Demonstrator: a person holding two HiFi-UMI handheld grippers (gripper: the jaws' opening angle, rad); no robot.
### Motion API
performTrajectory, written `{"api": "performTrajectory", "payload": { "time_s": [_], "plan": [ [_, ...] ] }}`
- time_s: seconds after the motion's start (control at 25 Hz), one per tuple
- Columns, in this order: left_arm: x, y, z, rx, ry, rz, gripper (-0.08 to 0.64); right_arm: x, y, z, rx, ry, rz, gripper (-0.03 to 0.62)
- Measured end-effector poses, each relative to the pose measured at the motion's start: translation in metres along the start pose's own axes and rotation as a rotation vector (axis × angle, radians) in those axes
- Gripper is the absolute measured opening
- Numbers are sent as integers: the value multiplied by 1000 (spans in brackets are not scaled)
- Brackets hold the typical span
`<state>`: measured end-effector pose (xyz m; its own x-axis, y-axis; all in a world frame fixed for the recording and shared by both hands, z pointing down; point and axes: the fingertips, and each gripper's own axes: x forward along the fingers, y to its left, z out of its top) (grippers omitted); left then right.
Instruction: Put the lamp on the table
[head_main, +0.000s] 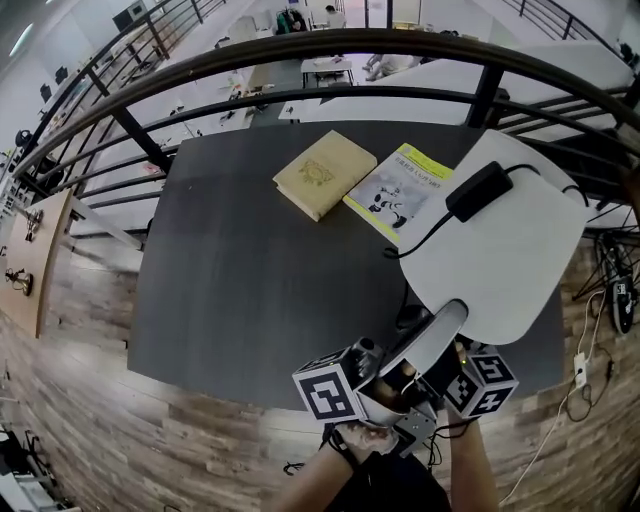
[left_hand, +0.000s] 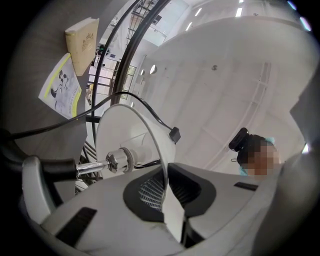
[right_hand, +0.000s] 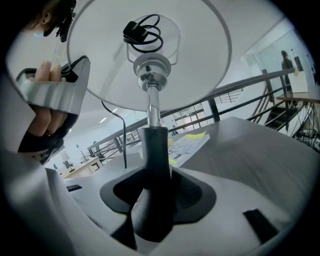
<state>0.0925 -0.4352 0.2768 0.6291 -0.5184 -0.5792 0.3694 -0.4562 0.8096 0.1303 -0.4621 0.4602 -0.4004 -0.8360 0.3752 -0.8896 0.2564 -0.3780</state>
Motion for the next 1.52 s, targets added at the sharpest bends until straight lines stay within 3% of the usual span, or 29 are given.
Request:
{"api": "performTrajectory", "payload": {
  "time_s": [0.24,0.72,1.52],
  "plan": [
    [3,25,5,-44,27,9,43,13,-25,-2,-19,-10,-61,192],
    [6,58,0,-58,70,24,52,28,-55,-8,-24,-37,-130,192],
    [1,85,-6,-73,63,39,55,36,-78,-23,-28,-30,-168,190]
  ]
}}
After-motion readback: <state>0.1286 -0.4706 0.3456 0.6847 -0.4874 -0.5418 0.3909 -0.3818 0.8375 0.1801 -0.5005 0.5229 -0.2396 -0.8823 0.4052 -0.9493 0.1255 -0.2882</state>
